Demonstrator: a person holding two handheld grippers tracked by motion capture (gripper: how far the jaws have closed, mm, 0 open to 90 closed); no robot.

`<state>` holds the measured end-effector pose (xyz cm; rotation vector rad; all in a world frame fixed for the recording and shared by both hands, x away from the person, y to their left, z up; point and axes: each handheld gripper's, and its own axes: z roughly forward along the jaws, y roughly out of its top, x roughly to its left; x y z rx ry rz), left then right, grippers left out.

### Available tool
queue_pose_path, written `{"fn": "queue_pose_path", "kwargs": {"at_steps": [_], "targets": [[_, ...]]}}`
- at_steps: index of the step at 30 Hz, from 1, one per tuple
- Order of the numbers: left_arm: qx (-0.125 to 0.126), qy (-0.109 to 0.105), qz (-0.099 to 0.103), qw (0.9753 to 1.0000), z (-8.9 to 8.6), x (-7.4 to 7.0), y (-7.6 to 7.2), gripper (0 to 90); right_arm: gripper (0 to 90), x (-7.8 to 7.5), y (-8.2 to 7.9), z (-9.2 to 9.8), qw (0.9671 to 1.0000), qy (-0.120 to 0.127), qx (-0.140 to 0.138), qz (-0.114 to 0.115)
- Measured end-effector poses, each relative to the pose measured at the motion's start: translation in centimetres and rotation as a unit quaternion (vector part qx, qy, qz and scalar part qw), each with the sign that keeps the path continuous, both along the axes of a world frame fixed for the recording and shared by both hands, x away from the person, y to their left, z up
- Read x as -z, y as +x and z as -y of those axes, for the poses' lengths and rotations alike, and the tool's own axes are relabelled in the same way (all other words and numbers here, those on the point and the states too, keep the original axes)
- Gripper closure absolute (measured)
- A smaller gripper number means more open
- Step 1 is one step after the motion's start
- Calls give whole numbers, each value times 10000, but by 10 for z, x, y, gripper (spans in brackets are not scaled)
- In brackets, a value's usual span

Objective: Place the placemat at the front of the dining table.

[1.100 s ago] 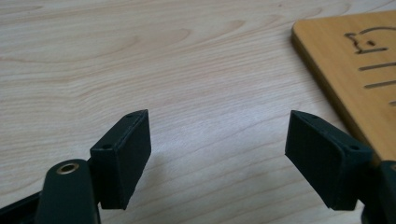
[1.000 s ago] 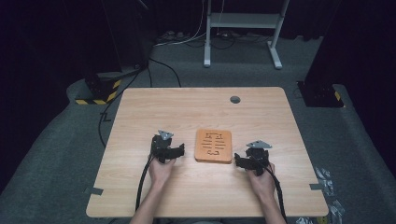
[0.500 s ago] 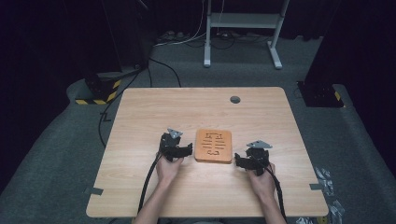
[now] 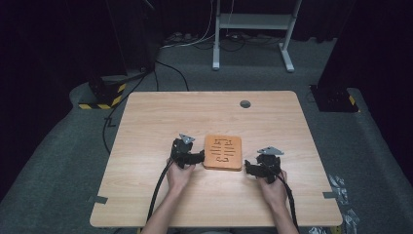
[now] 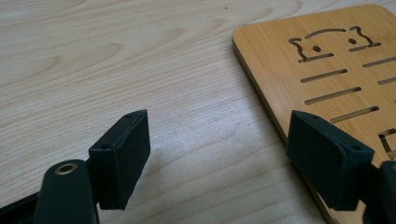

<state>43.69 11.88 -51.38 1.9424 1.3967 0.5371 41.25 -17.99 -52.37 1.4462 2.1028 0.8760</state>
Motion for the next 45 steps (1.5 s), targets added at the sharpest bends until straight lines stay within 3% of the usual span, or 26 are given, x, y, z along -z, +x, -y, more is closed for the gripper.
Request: {"fn": "queue_pose_path", "kwargs": {"at_steps": [14,16,20,25,45], "targets": [[82,-43,-10,10000,12,0,2,218,193,0,0,0,10000,7,-11,3],[3,49,28,10000,10,-1,2,221,193,0,0,0,10000,8,-10,4],[-110,-17,47,9999,3,-3,2,224,193,0,0,0,10000,8,-9,4],[-126,94,-44,9999,2,-1,1,222,193,0,0,0,10000,7,-10,5],[-2,55,-2,10000,15,1,1,238,194,0,0,0,10000,8,-8,6]]}}
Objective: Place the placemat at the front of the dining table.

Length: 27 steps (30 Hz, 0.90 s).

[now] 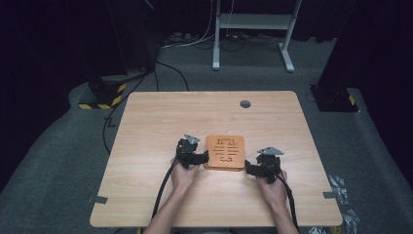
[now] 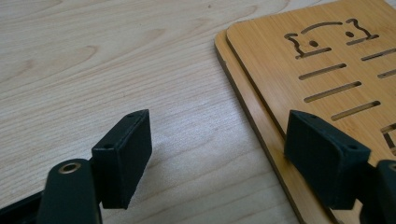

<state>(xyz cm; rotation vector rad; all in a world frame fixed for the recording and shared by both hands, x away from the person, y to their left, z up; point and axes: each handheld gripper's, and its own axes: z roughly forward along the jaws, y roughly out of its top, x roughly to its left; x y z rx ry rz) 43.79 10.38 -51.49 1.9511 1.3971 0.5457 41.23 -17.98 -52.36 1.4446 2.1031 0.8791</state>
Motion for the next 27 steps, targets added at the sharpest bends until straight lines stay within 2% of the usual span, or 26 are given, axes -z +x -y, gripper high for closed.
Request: {"fn": "queue_pose_path", "kwargs": {"at_steps": [8,13,21,24,27], "targets": [[39,-18,-16,10000,2,0,0,235,159,1,1,4,9999,-86,92,84],[79,-33,-8,10000,5,-1,0,236,146,1,2,11,9991,-69,426,46],[163,-62,-6,9998,13,-1,0,235,172,-1,1,16,9981,-118,611,-42],[204,-72,5,9998,17,0,0,235,176,-2,1,18,9974,-154,705,32],[218,-84,5,9997,18,0,1,234,176,-4,0,18,9972,-83,725,134]]}}
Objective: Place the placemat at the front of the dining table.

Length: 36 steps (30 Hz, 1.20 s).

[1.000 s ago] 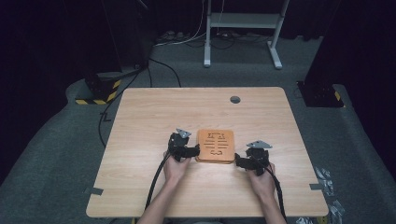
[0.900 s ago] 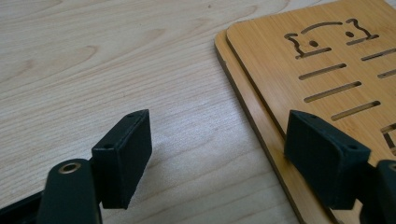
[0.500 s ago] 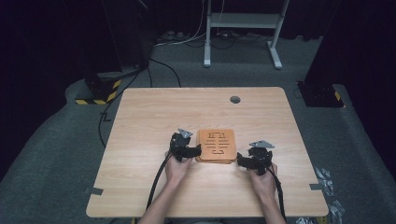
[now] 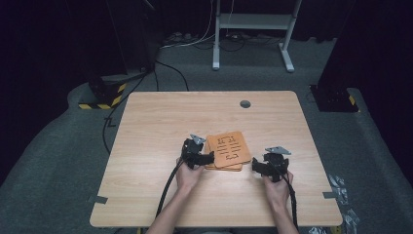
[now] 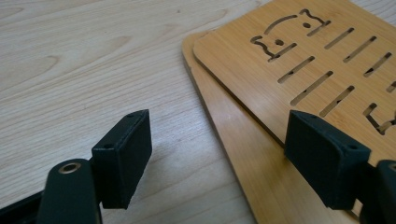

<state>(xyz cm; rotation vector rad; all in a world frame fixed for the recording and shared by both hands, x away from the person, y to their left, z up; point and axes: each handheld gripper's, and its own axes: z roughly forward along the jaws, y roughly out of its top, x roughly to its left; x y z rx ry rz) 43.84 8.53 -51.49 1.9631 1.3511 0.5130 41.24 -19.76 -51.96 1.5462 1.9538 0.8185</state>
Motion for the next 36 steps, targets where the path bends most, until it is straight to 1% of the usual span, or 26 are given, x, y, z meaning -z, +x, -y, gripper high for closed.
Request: {"fn": "queue_pose_path", "kwargs": {"at_steps": [1,3,4,5,6,7,8,9,10,11,13,15,17,18,19,20,22,25,26,27,28,30,36], "targets": [[18,2,-7,10000,1,0,0,234,178,-2,-1,1,9999,98,-12,142],[51,21,-10,10000,1,0,-1,233,178,-3,-1,1,9998,123,-16,173],[59,8,-12,10000,1,0,-1,227,183,-3,2,3,9994,258,-32,212],[47,-21,13,10000,0,0,-1,227,183,-4,4,3,9993,326,-62,199],[43,-41,12,10000,-1,0,-2,227,184,-4,7,2,9993,333,-102,140],[43,-41,12,10000,-1,0,-2,227,184,-4,7,2,9993,333,-102,140],[39,-88,18,10000,-2,0,-3,227,180,-4,12,-3,9996,219,-159,72],[26,-121,27,9999,-3,0,-3,227,180,-4,12,-3,9996,219,-159,72],[14,-178,60,9998,-5,-2,-5,228,184,-4,13,-4,9995,194,-225,51],[14,-210,74,9998,-7,-3,-6,229,184,-3,14,-4,9996,165,-209,129],[-3,-226,85,9997,-8,-3,-7,231,188,-3,14,-4,9996,205,-187,104],[2,-247,87,9997,-10,-4,-8,235,199,-1,16,-1,9992,331,-226,76],[-22,-224,87,9997,-11,-5,-8,236,203,0,16,-1,9992,317,-231,-20],[19,-212,97,9997,-12,-6,-8,238,204,1,17,-2,9993,284,-229,-53],[19,-212,97,9997,-12,-6,-8,240,204,1,17,-2,9993,284,-229,-53],[28,-224,98,9997,-12,-6,-9,240,204,2,18,-3,9994,214,-252,-64],[29,-289,108,9995,-12,-7,-9,244,208,2,17,-4,9995,221,-231,-46],[46,-453,92,9989,-11,-9,-10,249,211,2,18,-3,9993,266,-248,-71],[75,-558,71,9984,-11,-10,-9,248,212,3,18,-2,9991,308,-272,-60],[75,-558,71,9984,-11,-10,-9,244,212,3,18,-2,9991,308,-272,-60],[117,-619,46,9980,-11,-10,-8,241,216,3,18,-2,9991,301,-304,-57],[78,-675,50,9977,-10,-11,-7,239,216,4,18,-2,9991,315,-293,-23],[100,-731,-17,9973,-9,-12,-3,236,216,4,18,-2,9990,333,-314,-7]]}}
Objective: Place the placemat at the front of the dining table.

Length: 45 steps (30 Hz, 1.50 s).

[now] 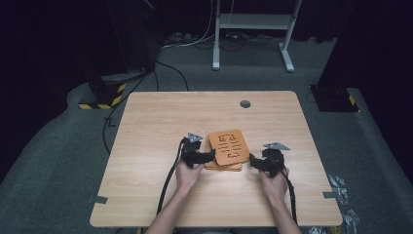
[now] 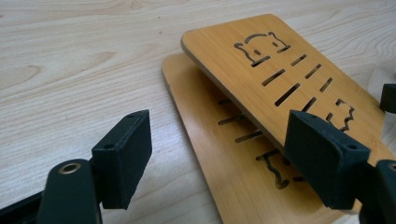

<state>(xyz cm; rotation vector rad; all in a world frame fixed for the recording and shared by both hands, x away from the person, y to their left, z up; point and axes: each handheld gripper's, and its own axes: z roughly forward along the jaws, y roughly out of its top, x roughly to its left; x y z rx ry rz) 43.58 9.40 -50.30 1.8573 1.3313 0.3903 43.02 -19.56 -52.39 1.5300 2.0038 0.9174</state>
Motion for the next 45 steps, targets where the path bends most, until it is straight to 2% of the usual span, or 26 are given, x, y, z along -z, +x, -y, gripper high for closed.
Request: {"fn": "queue_pose_path", "kwargs": {"at_steps": [4,11,21,28,32,39,41,43,44,45], "targets": [[70,-175,30,9998,4,-1,2,244,217,0,0,0,10000,-11,-3,16],[126,-16,-89,9999,15,-1,11,218,221,0,-1,-2,9999,83,68,-14],[57,-81,-204,9997,17,1,15,203,235,0,-1,-1,10000,51,11,18],[68,21,-173,9998,18,0,14,203,235,0,-1,-1,10000,54,13,19],[143,33,-163,9998,19,0,14,201,235,0,-1,-1,10000,55,12,19],[110,32,-204,9997,23,2,15,201,235,0,-1,-1,10000,57,16,19],[182,74,-194,9996,25,2,15,203,235,0,-1,-1,10000,58,18,20],[143,67,-209,9997,26,2,14,203,235,0,-1,-1,10000,59,18,19],[248,131,-194,9994,27,2,15,202,238,0,-1,-1,10000,61,14,20],[248,131,-194,9994,27,2,15,202,238,0,-1,-1,10000,60,10,20]]}}
